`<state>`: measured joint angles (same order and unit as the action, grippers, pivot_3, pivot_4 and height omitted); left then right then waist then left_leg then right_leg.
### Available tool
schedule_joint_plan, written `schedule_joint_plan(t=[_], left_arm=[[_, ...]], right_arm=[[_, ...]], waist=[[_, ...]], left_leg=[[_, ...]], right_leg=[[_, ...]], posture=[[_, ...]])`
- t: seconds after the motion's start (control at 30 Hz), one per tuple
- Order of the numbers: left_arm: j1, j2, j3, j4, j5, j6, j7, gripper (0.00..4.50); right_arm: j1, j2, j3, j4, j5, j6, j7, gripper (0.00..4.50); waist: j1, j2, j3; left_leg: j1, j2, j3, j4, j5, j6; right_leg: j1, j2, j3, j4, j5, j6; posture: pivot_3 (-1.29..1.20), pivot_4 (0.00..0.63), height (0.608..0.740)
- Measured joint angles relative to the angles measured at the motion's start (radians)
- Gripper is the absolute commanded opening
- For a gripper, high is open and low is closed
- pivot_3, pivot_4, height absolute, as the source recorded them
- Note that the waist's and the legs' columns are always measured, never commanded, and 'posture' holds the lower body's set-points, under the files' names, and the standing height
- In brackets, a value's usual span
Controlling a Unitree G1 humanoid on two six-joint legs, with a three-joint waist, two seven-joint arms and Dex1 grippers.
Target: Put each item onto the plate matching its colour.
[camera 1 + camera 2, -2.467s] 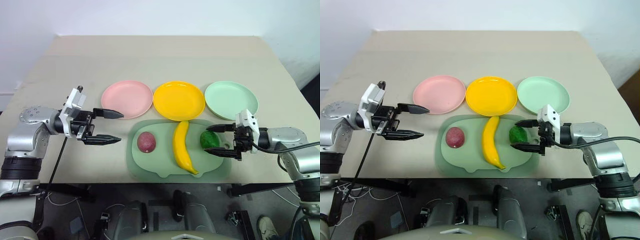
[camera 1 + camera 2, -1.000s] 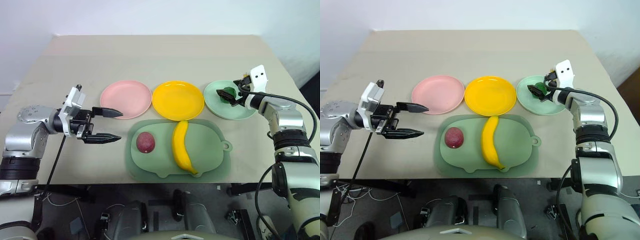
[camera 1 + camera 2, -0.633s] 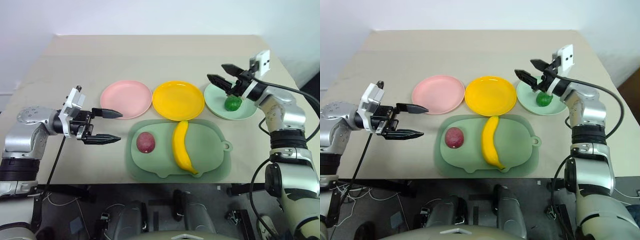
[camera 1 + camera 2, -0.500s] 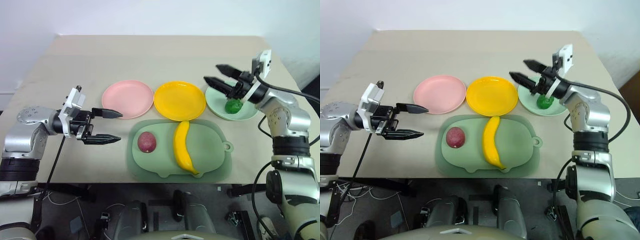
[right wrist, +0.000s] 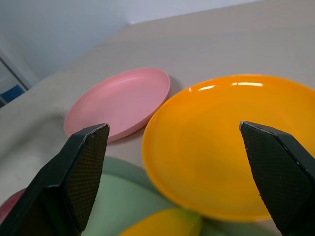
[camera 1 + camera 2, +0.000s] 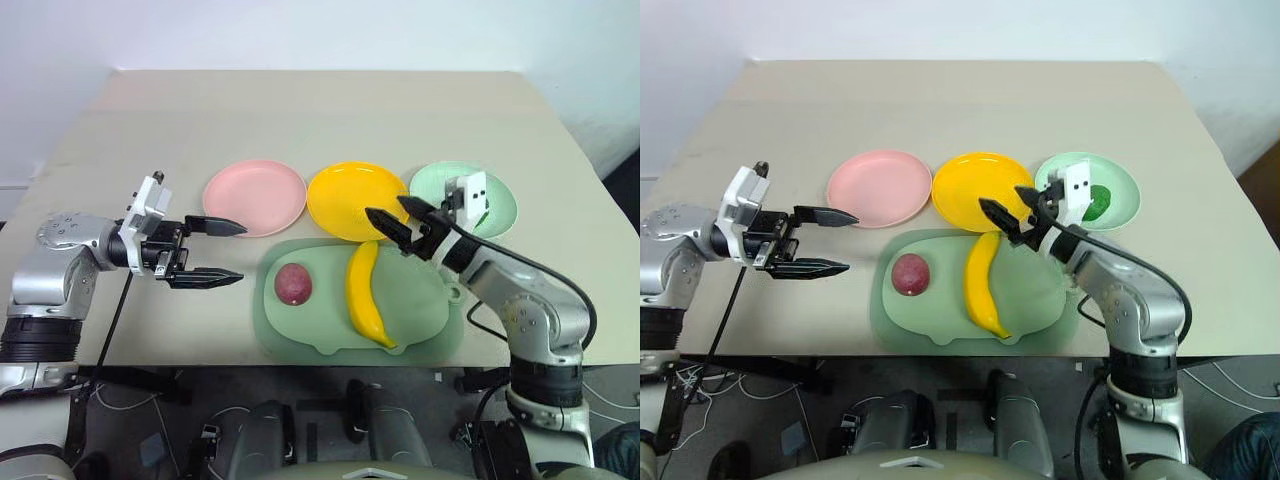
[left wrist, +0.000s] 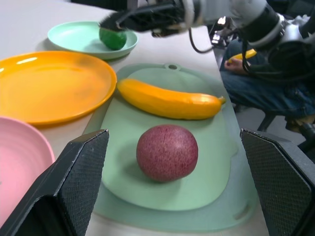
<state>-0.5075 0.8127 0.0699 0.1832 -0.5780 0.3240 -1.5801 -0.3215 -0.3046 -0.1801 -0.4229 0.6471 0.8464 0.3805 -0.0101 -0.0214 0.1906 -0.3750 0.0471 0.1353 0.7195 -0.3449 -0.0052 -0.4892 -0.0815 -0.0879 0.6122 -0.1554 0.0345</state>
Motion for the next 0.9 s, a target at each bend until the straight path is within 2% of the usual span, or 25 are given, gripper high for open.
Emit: schedule_joint_plan(t=[0.2,0.37,0.57,0.7,0.9], left_arm=[[-0.026,-0.014,-0.012,0.030,0.004,-0.009,-0.014,4.50],[-0.047,-0.015,-0.019,0.053,0.011,-0.012,-0.029,4.50],[-0.062,-0.014,-0.046,0.064,0.011,-0.023,-0.030,4.50],[-0.069,-0.008,-0.057,0.073,0.010,-0.025,-0.030,4.50],[-0.084,-0.002,-0.062,0.085,0.007,-0.027,-0.030,4.50]], right_arm=[[0.110,0.011,0.004,-0.088,0.021,0.004,-0.064,4.45],[0.217,-0.018,0.084,-0.109,-0.064,-0.047,-0.079,4.45],[0.222,0.026,0.140,-0.064,-0.154,-0.159,-0.096,4.45],[0.246,0.095,0.143,-0.057,-0.114,-0.153,-0.105,4.45],[0.286,0.079,0.183,-0.062,-0.093,-0.104,-0.094,4.45]], waist=[[-0.002,0.000,0.000],[-0.002,-0.001,0.000],[-0.004,-0.001,0.000],[-0.002,-0.001,0.000],[-0.003,-0.001,-0.001]], left_leg=[[0.000,0.000,0.000,-0.001,0.000,0.000],[0.000,0.000,-0.001,-0.001,-0.001,0.002],[0.000,0.000,-0.001,-0.001,-0.001,0.001],[0.000,0.000,-0.001,0.000,-0.001,0.001],[0.001,0.000,-0.001,0.000,-0.001,0.002]], right_leg=[[0.000,0.000,0.000,0.000,0.000,0.000],[0.000,0.000,0.000,0.000,0.000,0.000],[0.000,0.000,0.000,0.000,0.000,0.000],[0.001,0.000,0.000,0.000,0.000,0.000],[0.001,0.000,0.000,0.000,0.000,0.000]], posture=[[0.00,0.150,0.704],[0.00,0.150,0.704],[0.00,0.150,0.704],[0.00,0.150,0.704],[0.00,0.150,0.704]])
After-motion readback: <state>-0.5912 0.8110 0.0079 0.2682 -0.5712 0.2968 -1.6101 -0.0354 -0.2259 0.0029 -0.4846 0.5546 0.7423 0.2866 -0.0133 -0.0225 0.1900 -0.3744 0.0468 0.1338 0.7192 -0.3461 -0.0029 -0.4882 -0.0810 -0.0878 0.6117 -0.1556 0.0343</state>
